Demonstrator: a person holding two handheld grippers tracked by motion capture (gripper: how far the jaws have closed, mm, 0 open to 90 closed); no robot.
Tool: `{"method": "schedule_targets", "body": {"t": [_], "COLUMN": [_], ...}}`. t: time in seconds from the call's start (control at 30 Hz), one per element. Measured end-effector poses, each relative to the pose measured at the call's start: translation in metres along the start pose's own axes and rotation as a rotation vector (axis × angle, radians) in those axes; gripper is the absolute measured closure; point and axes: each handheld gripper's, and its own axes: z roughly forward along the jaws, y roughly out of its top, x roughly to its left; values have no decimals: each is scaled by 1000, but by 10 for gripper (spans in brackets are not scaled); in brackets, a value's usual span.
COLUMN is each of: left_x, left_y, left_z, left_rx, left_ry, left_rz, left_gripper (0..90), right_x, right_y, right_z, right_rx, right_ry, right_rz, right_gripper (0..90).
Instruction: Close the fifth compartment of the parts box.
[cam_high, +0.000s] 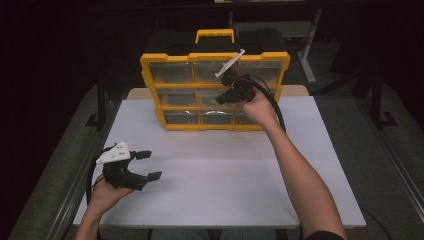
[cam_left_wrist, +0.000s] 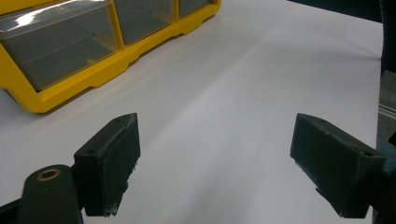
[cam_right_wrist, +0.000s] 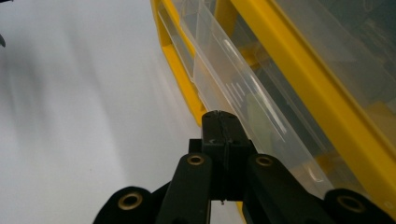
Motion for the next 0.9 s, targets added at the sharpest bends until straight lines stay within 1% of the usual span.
{"method": "schedule_targets", "body": {"t": [0.1, 0.13, 0.3, 0.4, 0.43, 0.47, 0.53, 0.67, 0.7, 0.77, 0.83, 0.87, 0.9], "left_x": [0, 0, 0, 0, 0, 0, 0, 0, 0, 0, 0, 0, 0], "left_y": [0, 0, 0, 0, 0, 0, 0, 0, 0, 0, 0, 0, 0], "left_z": [0, 1, 0, 0, 0, 0, 0, 0, 0, 0, 0, 0, 0], "left_rx": [-2, -2, 1, 0, 0, -7, -6, -5, -5, -5, -5, -5, -5], "left_ry": [0, -1, -1, 0, 0, 0, 0, 1, 1, 1, 1, 1, 0], "left_rz": [-3, -2, -1, -1, -1, -2, 1, -2, -1, -1, -2, -4, -3], "left_gripper": [159, 160, 159, 160, 159, 159, 160, 159, 160, 159, 160, 160, 160], "right_x": [-1, -2, -2, -2, -2, -2, -3, -3, -3, -4, -5, -4, -5], "right_y": [0, 0, 1, 2, 2, 2, 2, 3, 3, 2, 2, 2, 2], "right_z": [0, 0, 1, 1, 1, 1, 2, 2, 2, 1, 1, 0, 0], "right_rx": [3, -2, -1, 3, 2, 4, 6, -1, 1, -3, -8, -8, -10], "right_ry": [-6, -6, -21, -24, -24, -26, -30, -52, -55, -56, -77, -75, -71], "right_rz": [9, 2, 4, 16, 10, 14, 12, 4, 17, 20, 15, 28, 22], "right_gripper": [889, 889, 889, 889, 889, 889, 889, 889, 889, 889, 889, 889, 889]}}
